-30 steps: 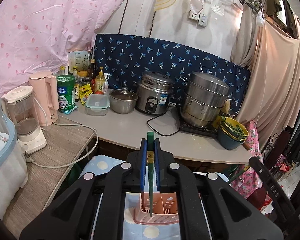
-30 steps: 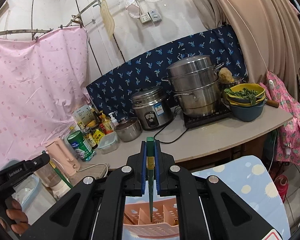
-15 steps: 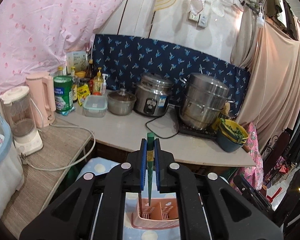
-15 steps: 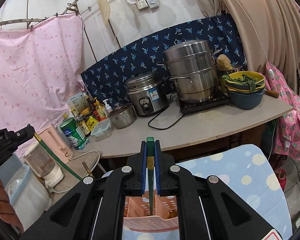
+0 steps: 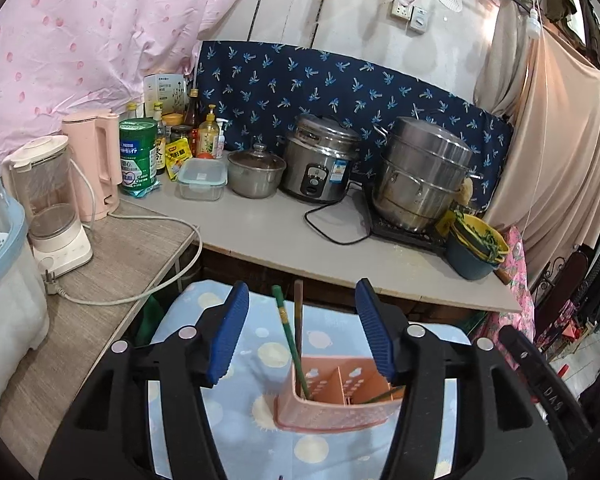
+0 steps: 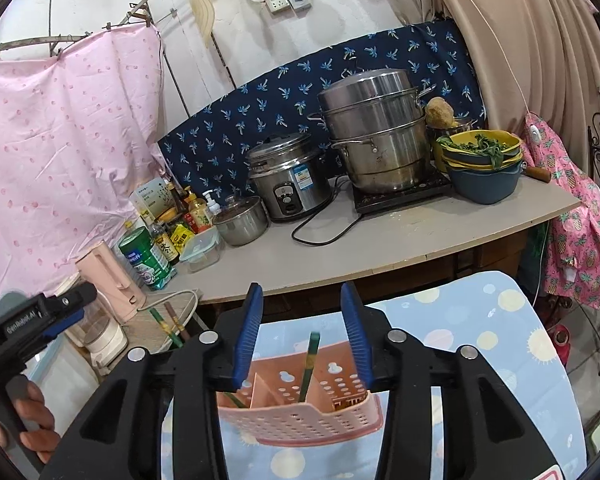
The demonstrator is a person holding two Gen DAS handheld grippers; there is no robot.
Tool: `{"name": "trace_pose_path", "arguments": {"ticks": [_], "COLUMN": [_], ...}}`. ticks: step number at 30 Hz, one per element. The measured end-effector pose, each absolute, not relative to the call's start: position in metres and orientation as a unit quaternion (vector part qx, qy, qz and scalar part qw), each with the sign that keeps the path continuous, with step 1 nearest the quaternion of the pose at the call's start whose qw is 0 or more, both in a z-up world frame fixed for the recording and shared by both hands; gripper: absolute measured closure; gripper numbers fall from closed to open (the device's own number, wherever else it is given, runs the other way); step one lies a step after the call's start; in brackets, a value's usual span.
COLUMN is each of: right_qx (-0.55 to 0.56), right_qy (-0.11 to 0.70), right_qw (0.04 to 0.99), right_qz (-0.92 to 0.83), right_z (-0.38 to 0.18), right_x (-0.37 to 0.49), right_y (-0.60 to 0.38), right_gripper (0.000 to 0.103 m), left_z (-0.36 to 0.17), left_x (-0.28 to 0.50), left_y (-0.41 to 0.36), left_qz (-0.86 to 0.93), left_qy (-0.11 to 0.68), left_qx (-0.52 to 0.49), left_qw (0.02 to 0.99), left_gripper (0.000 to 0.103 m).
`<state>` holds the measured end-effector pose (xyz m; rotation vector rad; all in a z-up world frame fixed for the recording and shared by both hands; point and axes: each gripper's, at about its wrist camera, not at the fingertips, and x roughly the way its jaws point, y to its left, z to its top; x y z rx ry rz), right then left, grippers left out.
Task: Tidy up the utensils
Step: 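Open both tools to release the green chopsticks into the basket, then move both open tools back toward the remaining red chopsticks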
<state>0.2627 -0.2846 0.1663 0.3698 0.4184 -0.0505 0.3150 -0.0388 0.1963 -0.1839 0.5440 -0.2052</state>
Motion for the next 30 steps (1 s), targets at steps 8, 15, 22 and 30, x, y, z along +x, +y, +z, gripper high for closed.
{"name": "trace_pose_path", "arguments": {"ticks": [8,15,22,30], "right_qx": [0.185,0.181,0.155,0.131], "right_qy": [0.215,0.246,0.288,0.344], "right_qw": [0.959,0.952,0.945,0.929], "right_qz": [-0.015,-0.006,-0.016,-0.024], "right_z": [0.162,0.135,0.093,0.041], "right_x": [0.208,0.152,0.098,0.057], "right_y": [-0.269,-0.247,-0.227,-0.216], "right_gripper": [0.055,0.055,0.055,0.055], "left_z": [0.177,0.147,0.105,0.060], "left_x": [0.266,0.215,0.171,0.133], "left_y": [-0.038,-0.037,-0.027,-0.011], "left_qz": [-0.104,-0.107,-0.102,-0.091], "left_qy": [0.297,0.324,0.355,0.384], "left_qx": [-0.063,-0.031,-0.019,-0.011], "left_qw": [0.947,0.939,0.929,0.919], "left_gripper": [0.042,0.042,0.042,0.042]}}
